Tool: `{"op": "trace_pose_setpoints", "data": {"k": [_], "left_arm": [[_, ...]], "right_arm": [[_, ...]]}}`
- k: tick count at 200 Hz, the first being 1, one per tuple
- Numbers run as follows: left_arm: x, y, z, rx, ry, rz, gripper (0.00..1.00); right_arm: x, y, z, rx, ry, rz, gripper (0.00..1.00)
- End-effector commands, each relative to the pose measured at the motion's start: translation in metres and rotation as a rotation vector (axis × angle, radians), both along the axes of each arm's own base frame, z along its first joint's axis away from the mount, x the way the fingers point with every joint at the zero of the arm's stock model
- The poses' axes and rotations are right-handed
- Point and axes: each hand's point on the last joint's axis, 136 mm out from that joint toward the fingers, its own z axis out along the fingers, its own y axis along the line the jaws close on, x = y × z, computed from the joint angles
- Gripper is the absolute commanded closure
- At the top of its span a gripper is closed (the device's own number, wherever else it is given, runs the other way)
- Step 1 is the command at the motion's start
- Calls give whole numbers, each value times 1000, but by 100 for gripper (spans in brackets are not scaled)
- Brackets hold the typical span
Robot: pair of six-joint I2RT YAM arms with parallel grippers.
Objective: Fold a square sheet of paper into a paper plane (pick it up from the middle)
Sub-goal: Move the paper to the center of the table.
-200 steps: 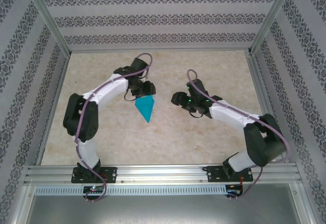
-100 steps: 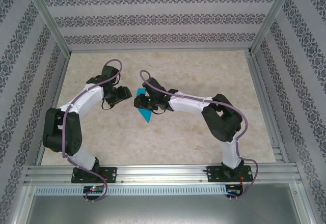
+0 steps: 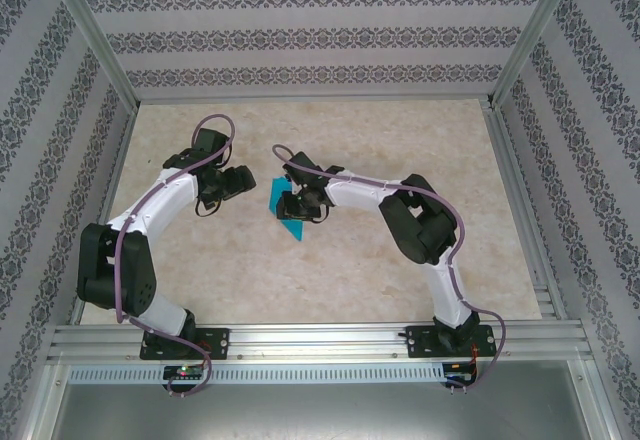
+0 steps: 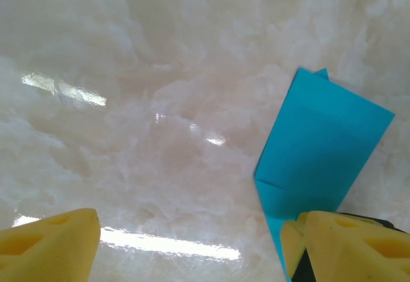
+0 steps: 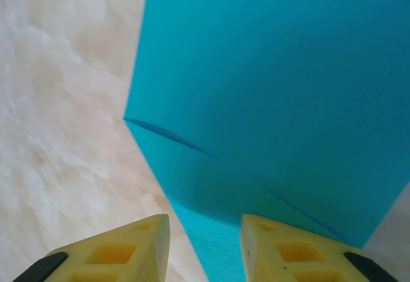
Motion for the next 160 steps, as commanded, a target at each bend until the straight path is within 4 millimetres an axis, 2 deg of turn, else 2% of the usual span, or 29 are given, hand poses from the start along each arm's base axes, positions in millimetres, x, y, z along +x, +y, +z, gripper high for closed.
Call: {"op": "trace_pose_setpoints", "data": {"k": [1, 33, 60, 81, 99, 122, 142, 160], "left_arm": [[6, 5, 5, 8, -37, -14, 13], [3, 0, 7, -19, -56, -36, 7], [1, -9, 7, -73, -73, -50, 3], [-3, -16, 6, -128, -83, -59, 1], [-7, -26, 2, -192, -84, -62, 1], [-13, -40, -4, -291, -80, -65, 1], [-16, -52, -7, -366, -79, -74, 2], [-19, -65, -10, -431, -70, -89, 4]], "right_arm": [[-29, -37, -21, -96, 82, 173, 64], [-55, -78, -18, -134, 92, 342, 64], [-49, -88, 9, -135, 12, 353, 65], [-36, -80, 37, -67, -70, 230, 63], [-22, -82, 57, -35, -146, 18, 61], [-24, -73, 70, 61, -197, -151, 61], [-24, -67, 71, 104, -223, -245, 63], [-19, -70, 58, 108, -198, -304, 65]]}}
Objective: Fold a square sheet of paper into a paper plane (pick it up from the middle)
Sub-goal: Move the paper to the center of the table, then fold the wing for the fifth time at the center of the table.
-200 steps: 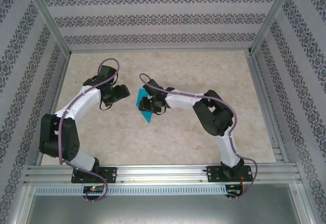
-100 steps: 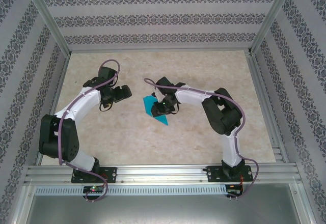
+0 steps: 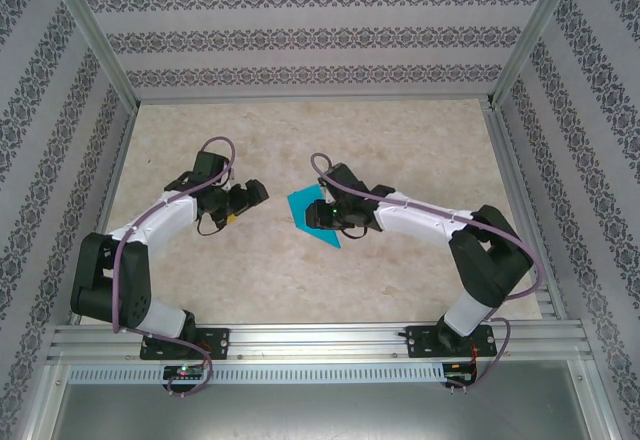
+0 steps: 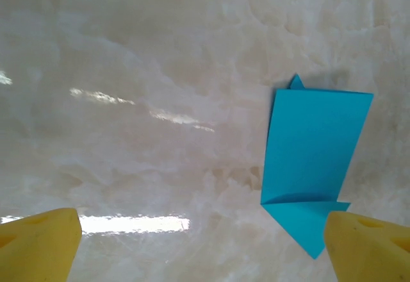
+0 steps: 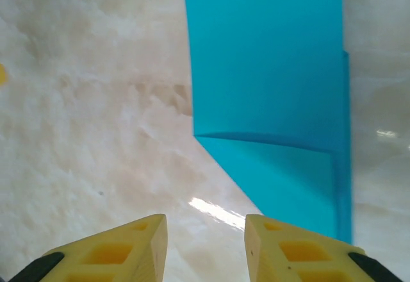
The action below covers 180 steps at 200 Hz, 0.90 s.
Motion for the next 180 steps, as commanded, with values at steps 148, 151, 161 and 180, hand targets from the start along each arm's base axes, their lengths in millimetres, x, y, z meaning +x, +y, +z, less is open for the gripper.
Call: {"op": "trace_pose_setpoints", "data": {"k": [148, 151, 161, 180], "left_arm": [[1, -97, -6, -331, 57, -99, 14], [1, -98, -7, -332, 60, -102, 14], [0, -103, -8, -336, 68, -112, 16], [-2, -111, -13, -335, 89, -121, 19]], "right_arm": [[35, -13, -65, 226, 148, -266, 69], [35, -13, -65, 235, 152, -267, 69], [34, -15, -68, 258, 168, -275, 69], [32, -18, -72, 312, 200, -291, 69]]}}
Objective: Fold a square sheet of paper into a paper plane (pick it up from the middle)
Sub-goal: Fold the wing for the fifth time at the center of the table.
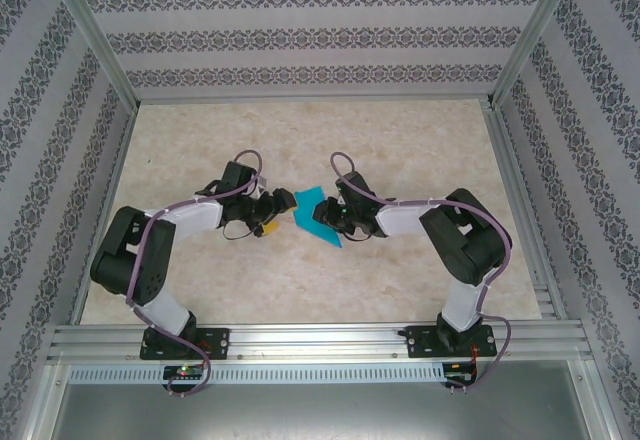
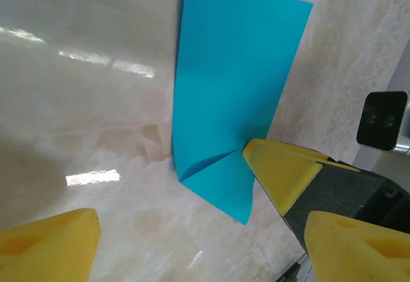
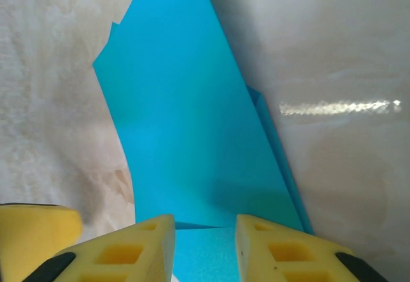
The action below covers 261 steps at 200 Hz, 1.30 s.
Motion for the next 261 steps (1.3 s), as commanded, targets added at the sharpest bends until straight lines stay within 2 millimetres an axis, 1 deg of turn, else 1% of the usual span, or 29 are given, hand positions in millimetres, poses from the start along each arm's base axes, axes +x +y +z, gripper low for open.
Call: {"op": "trace_pose_setpoints", "data": {"k": [1, 23, 43, 85, 111, 125, 175, 204, 240, 261], "left_arm": [[9, -20, 12, -52, -25, -20, 19], [7, -29, 7, -51, -6, -35, 24], [8, -35, 4, -52, 3, -41, 31], [9, -41, -4, -41, 27, -47, 42], [8, -41, -10, -24, 45, -49, 43], [8, -41, -11, -22, 48, -50, 44], [10, -46, -15, -20, 48, -64, 47], [8, -42, -22, 16, 64, -65, 47], [9, -41, -22, 26, 56, -67, 46], [10, -46, -22, 4, 55, -75, 49]], "right_arm": [[-4, -4, -14, 74, 55, -27, 69], [-5, -6, -15, 131, 72, -47, 69], [-5, -8, -16, 149, 76, -49, 69], [-5, -15, -18, 149, 85, -68, 70], [-6, -18, -20, 153, 100, -82, 75], [-7, -19, -21, 156, 107, -87, 76], [-7, -20, -21, 170, 112, -91, 76], [-6, -21, -20, 176, 112, -97, 76], [-6, -23, -21, 175, 114, -102, 76], [-6, -23, -20, 177, 113, -101, 76]]}}
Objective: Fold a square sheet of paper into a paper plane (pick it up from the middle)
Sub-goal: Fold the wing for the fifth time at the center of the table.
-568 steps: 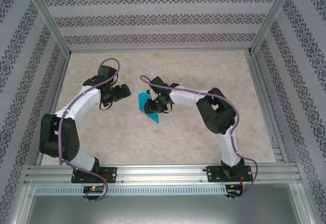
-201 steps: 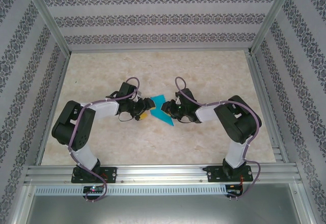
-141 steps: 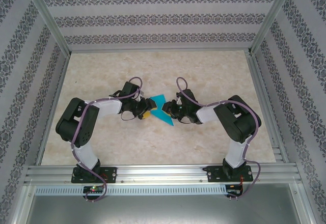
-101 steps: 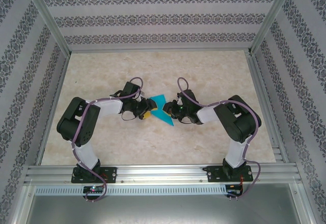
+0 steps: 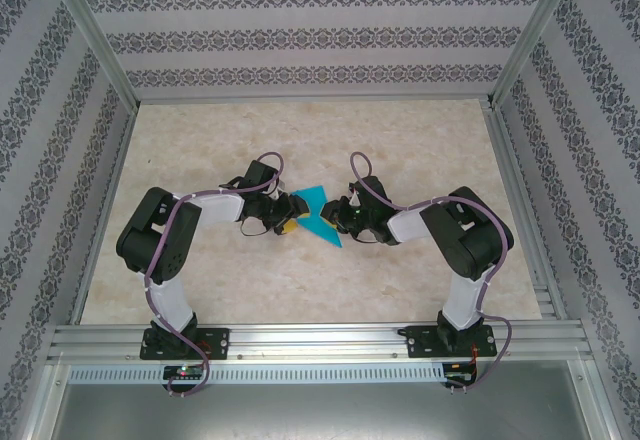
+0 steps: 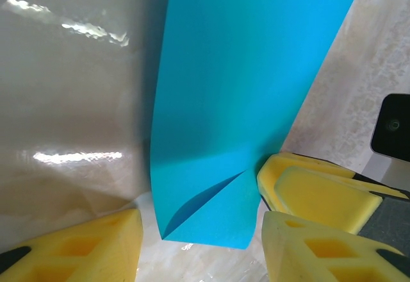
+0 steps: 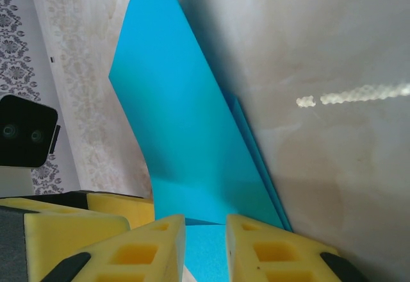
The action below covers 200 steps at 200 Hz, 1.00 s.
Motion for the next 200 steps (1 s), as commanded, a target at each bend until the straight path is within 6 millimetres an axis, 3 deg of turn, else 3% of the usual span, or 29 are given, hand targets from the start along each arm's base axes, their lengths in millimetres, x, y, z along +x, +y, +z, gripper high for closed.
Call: {"op": "trace_pose_setpoints", "data": {"k": [1, 77, 121, 174, 200], "left_arm": [[4, -10, 5, -14, -27, -32, 49], [12, -33, 19, -114, -67, -58, 66], [15, -37, 28, -133, -94, -62, 79], [11, -37, 27, -111, -81, -65, 95], [8, -35, 27, -88, -63, -64, 97]], "right_arm": [[-8, -13, -23, -38, 66, -25, 76], [-8, -9, -16, -16, 36, 1, 75], [-3, -8, 5, -38, -71, 56, 67], [-5, -29, 28, -282, -295, 148, 43], [-9, -34, 37, -487, -476, 219, 42]]}}
